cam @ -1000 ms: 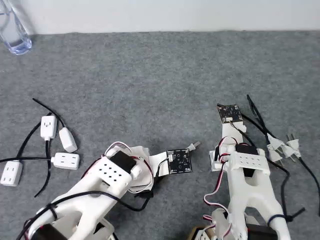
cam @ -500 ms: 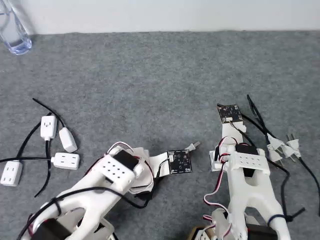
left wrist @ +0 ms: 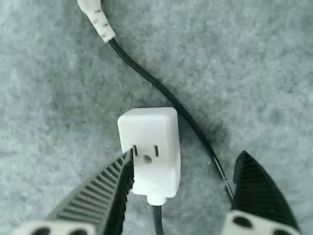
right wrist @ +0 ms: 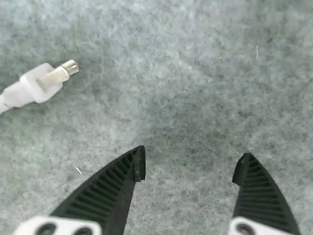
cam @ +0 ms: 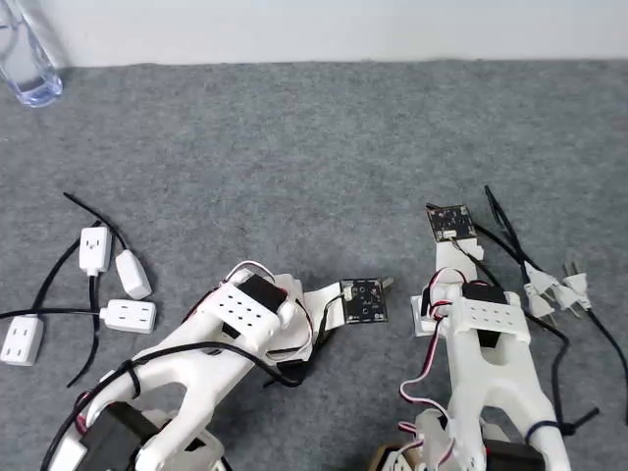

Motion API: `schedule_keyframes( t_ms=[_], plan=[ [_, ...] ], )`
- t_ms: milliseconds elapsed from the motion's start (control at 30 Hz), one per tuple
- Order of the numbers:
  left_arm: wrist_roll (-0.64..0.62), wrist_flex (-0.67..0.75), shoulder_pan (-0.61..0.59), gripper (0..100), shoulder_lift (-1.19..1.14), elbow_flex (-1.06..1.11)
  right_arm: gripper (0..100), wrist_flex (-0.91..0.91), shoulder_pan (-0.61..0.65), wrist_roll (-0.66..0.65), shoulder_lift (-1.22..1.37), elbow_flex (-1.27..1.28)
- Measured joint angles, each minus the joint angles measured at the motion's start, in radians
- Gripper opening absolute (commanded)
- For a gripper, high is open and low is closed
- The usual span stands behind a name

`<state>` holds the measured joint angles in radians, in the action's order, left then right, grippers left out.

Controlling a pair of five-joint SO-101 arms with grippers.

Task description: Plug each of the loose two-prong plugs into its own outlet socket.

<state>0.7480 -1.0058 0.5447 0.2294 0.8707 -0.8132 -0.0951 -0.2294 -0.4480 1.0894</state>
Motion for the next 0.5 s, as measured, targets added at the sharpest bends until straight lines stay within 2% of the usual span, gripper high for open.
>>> schedule_keyframes(
  t_ms=[267, 500],
  plan=[
    [0.081, -0.025, -0.110, 31, -0.005, 0.002, 29.6, 0.000, 0.000, 0.000, 0.000, 0.000],
    [0.121, -0.035, -0.110, 31, -0.005, 0.002, 29.6, 0.000, 0.000, 0.000, 0.000, 0.000]
  ],
)
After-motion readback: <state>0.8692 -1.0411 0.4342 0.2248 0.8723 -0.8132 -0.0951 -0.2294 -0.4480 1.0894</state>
